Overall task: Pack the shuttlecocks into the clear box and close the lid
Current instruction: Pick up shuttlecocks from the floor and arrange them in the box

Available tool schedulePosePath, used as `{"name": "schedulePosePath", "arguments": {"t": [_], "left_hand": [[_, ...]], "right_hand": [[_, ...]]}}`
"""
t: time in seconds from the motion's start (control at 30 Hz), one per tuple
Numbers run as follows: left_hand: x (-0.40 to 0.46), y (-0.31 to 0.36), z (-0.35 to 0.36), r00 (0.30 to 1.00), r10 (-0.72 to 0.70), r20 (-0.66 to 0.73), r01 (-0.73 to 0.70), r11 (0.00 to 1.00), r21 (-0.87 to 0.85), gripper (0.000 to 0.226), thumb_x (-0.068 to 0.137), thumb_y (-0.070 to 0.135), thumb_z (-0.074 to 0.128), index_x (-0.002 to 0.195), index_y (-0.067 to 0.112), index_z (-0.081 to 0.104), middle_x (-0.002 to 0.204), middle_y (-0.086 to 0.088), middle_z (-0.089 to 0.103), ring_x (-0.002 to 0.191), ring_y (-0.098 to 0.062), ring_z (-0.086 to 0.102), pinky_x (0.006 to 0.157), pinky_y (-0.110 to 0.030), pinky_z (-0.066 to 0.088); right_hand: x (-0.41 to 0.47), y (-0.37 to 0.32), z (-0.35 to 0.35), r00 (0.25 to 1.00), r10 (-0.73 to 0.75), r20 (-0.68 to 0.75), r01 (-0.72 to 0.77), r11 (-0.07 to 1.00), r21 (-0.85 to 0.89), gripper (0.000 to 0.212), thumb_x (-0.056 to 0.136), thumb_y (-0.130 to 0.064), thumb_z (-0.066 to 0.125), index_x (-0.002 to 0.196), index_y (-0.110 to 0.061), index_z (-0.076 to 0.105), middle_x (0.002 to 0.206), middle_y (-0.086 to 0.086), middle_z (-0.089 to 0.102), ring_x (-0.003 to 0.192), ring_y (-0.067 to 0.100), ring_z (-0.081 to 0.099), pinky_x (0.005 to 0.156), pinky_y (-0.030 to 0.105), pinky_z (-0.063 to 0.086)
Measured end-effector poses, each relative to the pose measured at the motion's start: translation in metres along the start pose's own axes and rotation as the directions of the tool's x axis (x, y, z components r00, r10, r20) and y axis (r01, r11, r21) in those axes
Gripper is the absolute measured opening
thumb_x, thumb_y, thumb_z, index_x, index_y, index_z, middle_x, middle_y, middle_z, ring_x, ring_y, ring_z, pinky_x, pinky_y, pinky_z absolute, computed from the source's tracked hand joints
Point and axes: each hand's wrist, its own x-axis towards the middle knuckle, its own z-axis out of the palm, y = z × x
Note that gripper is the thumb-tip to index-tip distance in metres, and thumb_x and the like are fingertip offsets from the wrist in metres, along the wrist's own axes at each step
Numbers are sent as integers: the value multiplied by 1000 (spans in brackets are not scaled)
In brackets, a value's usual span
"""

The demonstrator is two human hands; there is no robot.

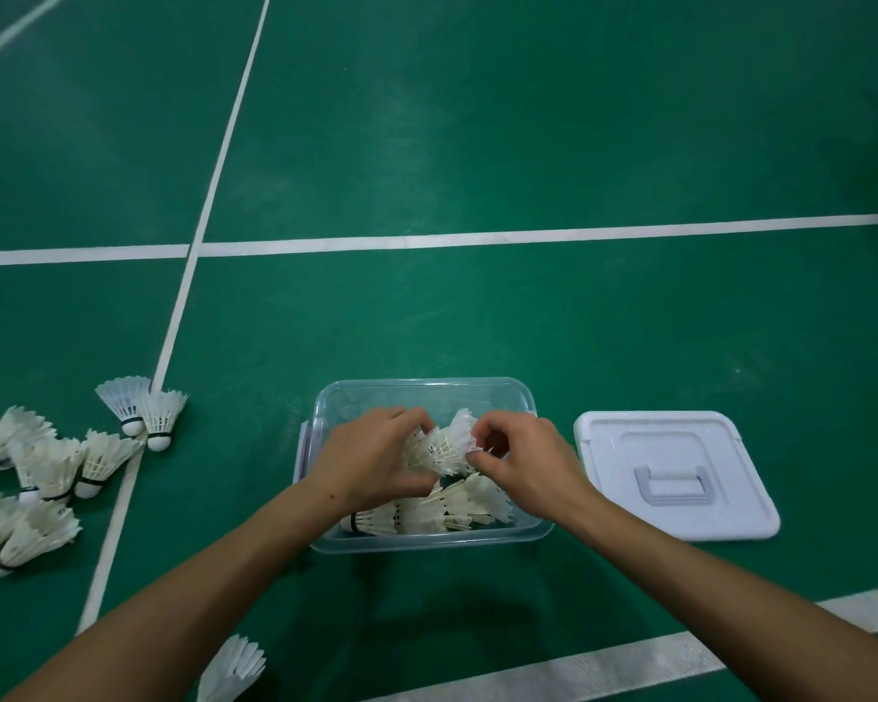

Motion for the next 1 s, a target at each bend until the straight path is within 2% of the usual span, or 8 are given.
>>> {"name": "schedulePosePath", "arguments": {"t": [0.17, 0.27, 0.4, 0.5, 0.67, 0.8, 1.0], "left_hand": [[-1, 3, 3, 1000, 13, 0, -13, 1000, 26, 59, 78, 71, 67, 127, 42, 53, 125, 17, 66, 115, -12, 60, 86, -39, 57], [1, 7, 7, 1000, 9, -14, -9, 998, 62, 57, 80, 71, 64, 127, 42, 54, 121, 18, 67, 113, -12, 61, 83, -37, 56], [3, 10, 9, 999, -10, -34, 12, 998, 68, 52, 81, 69, 64, 124, 40, 56, 115, 17, 68, 110, -12, 63, 83, -38, 56], [4, 12, 10, 999, -27, -27, 28, 997, 65, 50, 82, 68, 66, 123, 39, 57, 113, 16, 68, 109, -12, 62, 83, -37, 55], [8, 16, 11, 999, -38, 7, 37, 996, 84, 51, 83, 67, 66, 126, 42, 57, 114, 14, 65, 111, -15, 61, 77, -34, 46], [13, 21, 17, 997, -57, 56, 51, 995, 90, 55, 83, 66, 68, 131, 43, 55, 121, 10, 54, 106, -16, 60, 77, -34, 43], [18, 22, 23, 997, -6, 80, -7, 986, 164, 63, 82, 73, 67, 133, 41, 48, 121, 7, 59, 111, -20, 60, 77, -34, 46]], "right_hand": [[4, -4, 3, 999, 51, 16, -48, 990, -132, 10, 91, -37, 77, 92, -31, 69, 86, -17, 74, 88, 11, 69, 75, 32, 54], [3, -10, 6, 999, 46, 10, -42, 978, -203, 10, 90, -38, 78, 92, -33, 70, 86, -17, 75, 89, 11, 69, 70, 30, 47], [5, -14, 10, 999, 40, 10, -35, 964, -264, 14, 89, -42, 78, 96, -32, 71, 90, -15, 77, 92, 13, 70, 70, 31, 45], [5, -11, 4, 998, 46, 50, -32, 968, -250, 22, 87, -47, 80, 99, -31, 72, 93, -16, 76, 92, 12, 68, 72, 32, 47], [2, 0, -10, 997, 7, 76, 7, 984, -181, 27, 84, -41, 84, 106, -30, 73, 102, -18, 74, 102, 9, 69, 86, 38, 58], [2, 8, -24, 999, -37, 12, 38, 988, -152, 24, 84, -42, 81, 104, -31, 72, 100, -17, 75, 96, 7, 68, 85, 39, 59], [3, 13, -39, 998, -67, -11, 66, 997, -38, 16, 83, -43, 77, 93, -31, 72, 89, -19, 74, 89, 1, 69, 84, 40, 60]]}}
